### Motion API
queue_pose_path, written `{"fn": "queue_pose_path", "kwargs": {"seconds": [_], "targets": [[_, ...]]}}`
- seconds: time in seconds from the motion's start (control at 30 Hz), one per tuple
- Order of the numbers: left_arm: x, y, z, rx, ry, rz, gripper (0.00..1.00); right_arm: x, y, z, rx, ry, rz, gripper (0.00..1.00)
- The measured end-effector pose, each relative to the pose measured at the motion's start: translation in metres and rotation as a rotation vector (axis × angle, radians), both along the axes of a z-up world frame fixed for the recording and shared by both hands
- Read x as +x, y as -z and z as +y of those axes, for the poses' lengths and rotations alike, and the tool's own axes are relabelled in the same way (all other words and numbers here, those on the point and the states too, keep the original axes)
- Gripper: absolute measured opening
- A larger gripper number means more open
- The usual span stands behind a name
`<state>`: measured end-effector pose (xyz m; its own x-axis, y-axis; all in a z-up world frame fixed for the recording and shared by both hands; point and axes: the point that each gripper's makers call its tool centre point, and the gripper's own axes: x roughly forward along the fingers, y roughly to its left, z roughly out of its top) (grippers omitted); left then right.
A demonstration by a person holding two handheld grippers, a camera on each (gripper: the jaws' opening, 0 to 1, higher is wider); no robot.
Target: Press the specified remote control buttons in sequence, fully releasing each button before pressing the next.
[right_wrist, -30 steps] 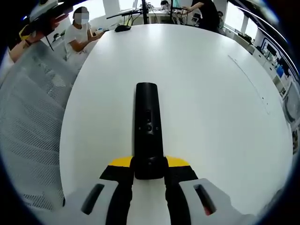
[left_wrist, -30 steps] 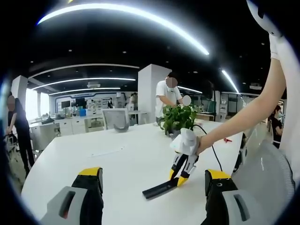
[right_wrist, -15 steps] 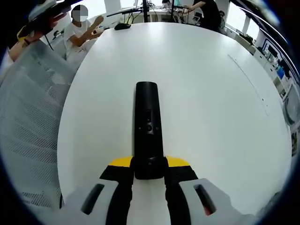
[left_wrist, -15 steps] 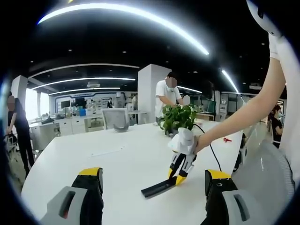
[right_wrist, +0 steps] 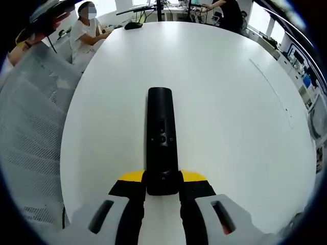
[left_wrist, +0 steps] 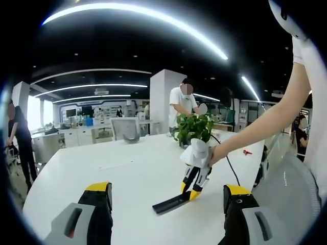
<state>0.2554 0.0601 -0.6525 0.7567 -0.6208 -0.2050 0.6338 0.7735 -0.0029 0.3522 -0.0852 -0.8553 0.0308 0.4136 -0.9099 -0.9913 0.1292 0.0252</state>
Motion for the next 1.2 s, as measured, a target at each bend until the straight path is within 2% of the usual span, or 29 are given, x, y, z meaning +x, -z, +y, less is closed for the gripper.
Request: {"fn": "queue_pose_path", "kwargs": {"seconds": [1.2], "targets": [[0.000,0.005,0.000,0.016,0.006,0.013,0.95,0.014,0.001,0.000,-0.010,-0.010,0.009,0.24]]}}
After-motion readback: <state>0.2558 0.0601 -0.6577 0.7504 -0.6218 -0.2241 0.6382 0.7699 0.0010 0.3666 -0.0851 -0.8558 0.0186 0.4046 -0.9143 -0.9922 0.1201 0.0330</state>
